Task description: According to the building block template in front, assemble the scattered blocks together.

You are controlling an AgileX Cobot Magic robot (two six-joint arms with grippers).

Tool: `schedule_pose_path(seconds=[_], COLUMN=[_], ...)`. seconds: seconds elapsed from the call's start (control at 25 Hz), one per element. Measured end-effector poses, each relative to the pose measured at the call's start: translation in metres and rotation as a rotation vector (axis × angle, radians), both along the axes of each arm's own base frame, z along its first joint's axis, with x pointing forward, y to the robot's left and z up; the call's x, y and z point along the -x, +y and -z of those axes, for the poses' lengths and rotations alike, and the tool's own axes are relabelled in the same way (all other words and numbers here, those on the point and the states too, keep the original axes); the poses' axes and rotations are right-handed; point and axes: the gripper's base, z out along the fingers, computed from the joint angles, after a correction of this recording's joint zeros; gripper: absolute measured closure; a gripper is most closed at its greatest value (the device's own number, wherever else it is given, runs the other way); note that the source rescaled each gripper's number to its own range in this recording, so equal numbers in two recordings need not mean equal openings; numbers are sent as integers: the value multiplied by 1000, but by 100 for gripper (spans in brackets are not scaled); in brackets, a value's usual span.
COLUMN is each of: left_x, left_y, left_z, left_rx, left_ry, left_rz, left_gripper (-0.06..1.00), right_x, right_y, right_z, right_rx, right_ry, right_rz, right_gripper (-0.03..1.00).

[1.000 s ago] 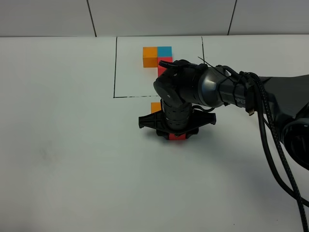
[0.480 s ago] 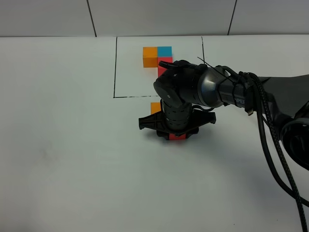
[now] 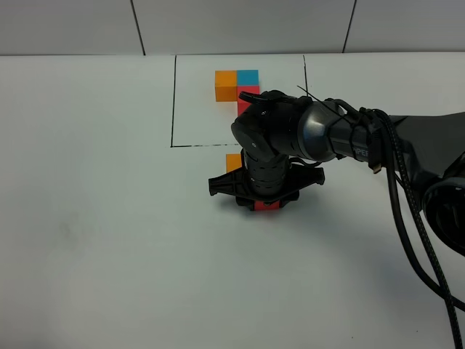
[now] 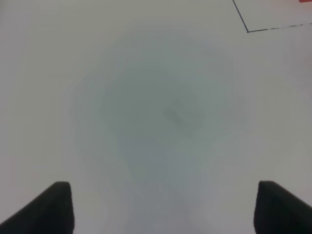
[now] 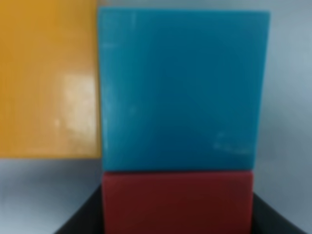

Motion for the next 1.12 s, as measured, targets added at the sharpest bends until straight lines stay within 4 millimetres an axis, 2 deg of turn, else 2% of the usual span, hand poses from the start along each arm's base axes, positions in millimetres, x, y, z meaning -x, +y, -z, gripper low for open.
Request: schedule_pose_path(seconds=[0.2, 0.28, 0.36, 0.56, 0.64, 0.76, 1.12], left_x=[0, 0, 0, 0, 0, 0, 0], left_y=[0, 0, 0, 0, 0, 0, 0], left_z=[0, 0, 0, 0, 0, 0, 0], left_rx=[0, 0, 0, 0, 0, 0, 1], left_ry=[0, 0, 0, 0, 0, 0, 0], left_rz=[0, 0, 0, 0, 0, 0, 0], left_gripper=[23, 23, 23, 23, 23, 23, 23], right_x=[0, -1, -2, -3, -1, 1, 6], right_y=[0, 1, 2, 1, -1, -5, -26], right_z=[0, -2, -3, -20, -32, -48, -91], right_rx=[-3, -13, -28, -49, -53, -45, -8], right_ry=[-3, -13, -25, -51, -61, -64, -69], right_rz=[0, -2, -10, -19, -21, -36, -114], right_gripper=[96, 90, 75, 15, 3, -2, -3])
